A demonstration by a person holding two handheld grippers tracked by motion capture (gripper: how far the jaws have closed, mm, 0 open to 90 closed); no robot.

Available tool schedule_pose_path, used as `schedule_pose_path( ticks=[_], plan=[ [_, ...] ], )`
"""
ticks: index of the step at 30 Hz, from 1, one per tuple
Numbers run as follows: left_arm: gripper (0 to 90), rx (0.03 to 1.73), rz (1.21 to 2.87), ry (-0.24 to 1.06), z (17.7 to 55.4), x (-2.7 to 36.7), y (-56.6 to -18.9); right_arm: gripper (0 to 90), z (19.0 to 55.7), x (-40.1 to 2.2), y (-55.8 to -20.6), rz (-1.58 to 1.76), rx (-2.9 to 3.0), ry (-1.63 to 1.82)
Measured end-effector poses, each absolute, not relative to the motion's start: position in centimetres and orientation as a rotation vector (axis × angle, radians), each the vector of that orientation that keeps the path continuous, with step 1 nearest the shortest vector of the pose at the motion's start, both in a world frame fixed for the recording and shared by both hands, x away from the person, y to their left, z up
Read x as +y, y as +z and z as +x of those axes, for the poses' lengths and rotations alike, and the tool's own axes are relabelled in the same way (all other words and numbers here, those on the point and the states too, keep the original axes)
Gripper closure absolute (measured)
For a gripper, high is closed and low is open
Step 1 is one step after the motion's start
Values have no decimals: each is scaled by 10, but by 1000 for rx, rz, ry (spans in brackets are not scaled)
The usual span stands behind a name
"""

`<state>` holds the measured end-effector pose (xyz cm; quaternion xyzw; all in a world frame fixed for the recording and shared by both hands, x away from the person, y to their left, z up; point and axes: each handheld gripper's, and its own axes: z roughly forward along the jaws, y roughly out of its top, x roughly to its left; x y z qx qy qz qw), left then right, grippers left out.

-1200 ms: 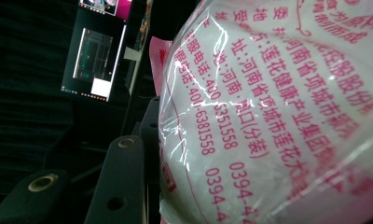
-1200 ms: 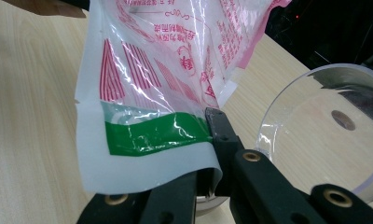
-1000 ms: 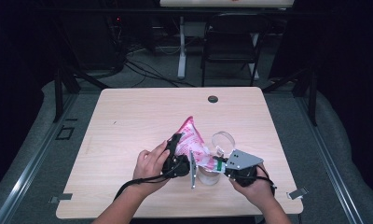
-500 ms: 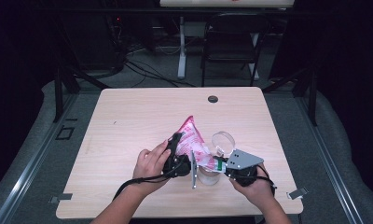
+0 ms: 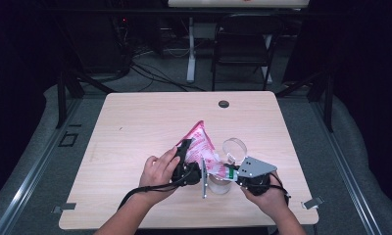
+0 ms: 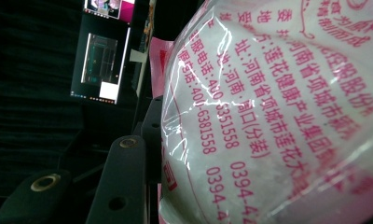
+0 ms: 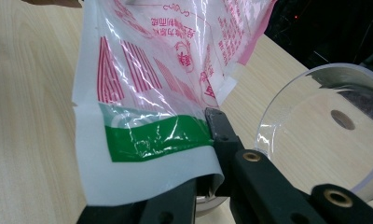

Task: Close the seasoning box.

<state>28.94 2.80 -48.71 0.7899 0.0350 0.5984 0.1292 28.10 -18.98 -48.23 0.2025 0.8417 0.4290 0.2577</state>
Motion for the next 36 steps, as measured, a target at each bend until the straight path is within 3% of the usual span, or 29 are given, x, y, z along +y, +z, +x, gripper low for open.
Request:
schedule_pose_path(
  ticks=[36],
  plan=[
    [618, 90, 2282, 1761, 287, 28, -484, 892, 281, -189, -481, 548, 2276, 1163]
  ],
)
